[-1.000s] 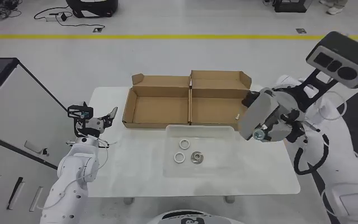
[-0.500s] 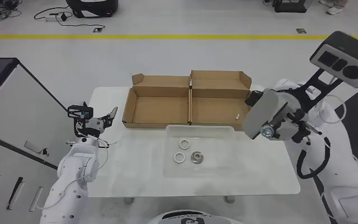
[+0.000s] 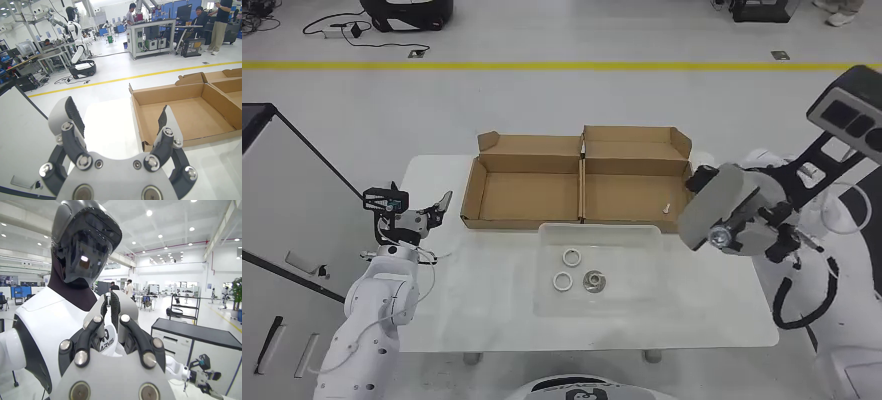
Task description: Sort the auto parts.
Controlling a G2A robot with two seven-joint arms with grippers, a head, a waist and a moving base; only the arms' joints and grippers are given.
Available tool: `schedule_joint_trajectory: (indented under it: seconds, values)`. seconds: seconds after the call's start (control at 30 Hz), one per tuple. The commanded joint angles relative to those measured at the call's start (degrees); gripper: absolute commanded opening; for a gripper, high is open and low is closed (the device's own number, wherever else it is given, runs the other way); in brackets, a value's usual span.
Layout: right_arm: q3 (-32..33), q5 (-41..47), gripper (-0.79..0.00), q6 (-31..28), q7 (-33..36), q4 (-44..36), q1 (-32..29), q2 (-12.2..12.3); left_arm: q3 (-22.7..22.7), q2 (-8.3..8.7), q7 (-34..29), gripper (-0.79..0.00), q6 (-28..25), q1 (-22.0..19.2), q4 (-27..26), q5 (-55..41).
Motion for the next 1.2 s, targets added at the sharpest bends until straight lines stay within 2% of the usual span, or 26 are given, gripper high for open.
schedule_joint_trajectory:
  seconds: [0.0,0.23,0.37,0.87,1.17]
  values:
    - [0.22,-1.27,-0.785,1.54,0.74,-0.18,-0.01,-0.02,0.00,0.00,0.00,0.000,0.00,0.00,0.00,0.00]
    - [0.35,-4.95,-0.785,7.81,3.48,-0.87,0.37,-0.14,0.00,0.00,0.00,0.000,0.00,0.00,0.00,0.00]
    - [0.14,-4.71,-0.785,8.95,3.42,-1.16,0.42,-0.40,0.00,0.00,0.00,0.000,0.00,0.00,0.00,0.00]
    - [-1.79,4.29,-0.785,2.11,-5.05,-1.98,-2.27,-2.50,0.00,0.00,0.00,0.000,0.00,0.00,0.00,0.00]
    - [-2.90,6.04,-0.785,0.53,-8.77,-2.64,-2.58,-3.94,0.00,0.00,0.00,0.000,0.00,0.00,0.00,0.00]
